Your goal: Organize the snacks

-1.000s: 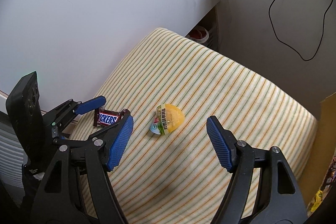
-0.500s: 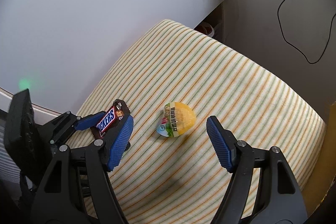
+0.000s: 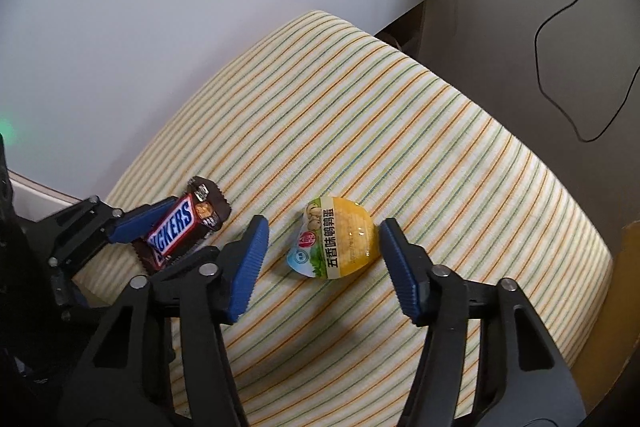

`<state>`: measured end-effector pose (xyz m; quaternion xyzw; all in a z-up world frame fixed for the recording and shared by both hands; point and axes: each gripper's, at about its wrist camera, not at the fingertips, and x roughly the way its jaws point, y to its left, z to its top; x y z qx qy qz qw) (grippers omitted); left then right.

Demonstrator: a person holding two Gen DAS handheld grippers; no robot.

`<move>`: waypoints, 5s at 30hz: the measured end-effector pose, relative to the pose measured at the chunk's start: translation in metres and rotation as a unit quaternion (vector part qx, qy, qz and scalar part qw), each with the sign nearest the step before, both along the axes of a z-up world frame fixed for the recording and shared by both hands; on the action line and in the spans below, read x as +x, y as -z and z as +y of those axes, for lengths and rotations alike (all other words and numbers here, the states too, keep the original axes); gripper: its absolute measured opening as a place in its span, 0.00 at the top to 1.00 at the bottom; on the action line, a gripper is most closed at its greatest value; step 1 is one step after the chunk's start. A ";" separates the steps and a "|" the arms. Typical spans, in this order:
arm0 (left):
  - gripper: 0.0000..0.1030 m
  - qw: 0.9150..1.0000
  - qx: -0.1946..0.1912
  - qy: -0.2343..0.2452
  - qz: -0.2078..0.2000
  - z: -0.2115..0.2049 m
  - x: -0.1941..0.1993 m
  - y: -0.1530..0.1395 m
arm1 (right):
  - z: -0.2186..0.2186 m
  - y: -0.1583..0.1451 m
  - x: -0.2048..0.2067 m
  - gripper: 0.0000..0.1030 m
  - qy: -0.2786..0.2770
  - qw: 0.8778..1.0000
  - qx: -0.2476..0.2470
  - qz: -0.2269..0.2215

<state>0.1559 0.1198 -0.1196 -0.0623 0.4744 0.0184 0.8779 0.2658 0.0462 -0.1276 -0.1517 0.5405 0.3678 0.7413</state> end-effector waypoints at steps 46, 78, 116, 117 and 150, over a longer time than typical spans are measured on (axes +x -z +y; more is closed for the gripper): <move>0.73 0.988 0.001 0.117 -0.098 -0.126 -0.018 -0.082 | -0.196 -0.101 -0.023 0.64 0.055 0.992 0.045 -0.102; 0.73 0.971 -0.006 0.223 -0.085 -0.273 0.070 -0.079 | -0.360 -0.078 0.032 0.64 0.175 0.979 0.029 -0.096; 0.62 0.970 0.013 0.229 -0.074 -0.292 0.083 -0.067 | -0.377 -0.062 0.040 0.58 0.174 0.981 0.020 -0.083; 0.60 0.970 0.013 0.229 -0.074 -0.292 0.082 -0.067 | -0.378 -0.062 0.039 0.57 0.175 0.981 0.019 -0.084; 0.30 0.967 0.008 0.203 -0.153 -0.273 0.002 -0.117 | -0.405 -0.126 -0.054 0.26 0.219 0.955 0.064 -0.192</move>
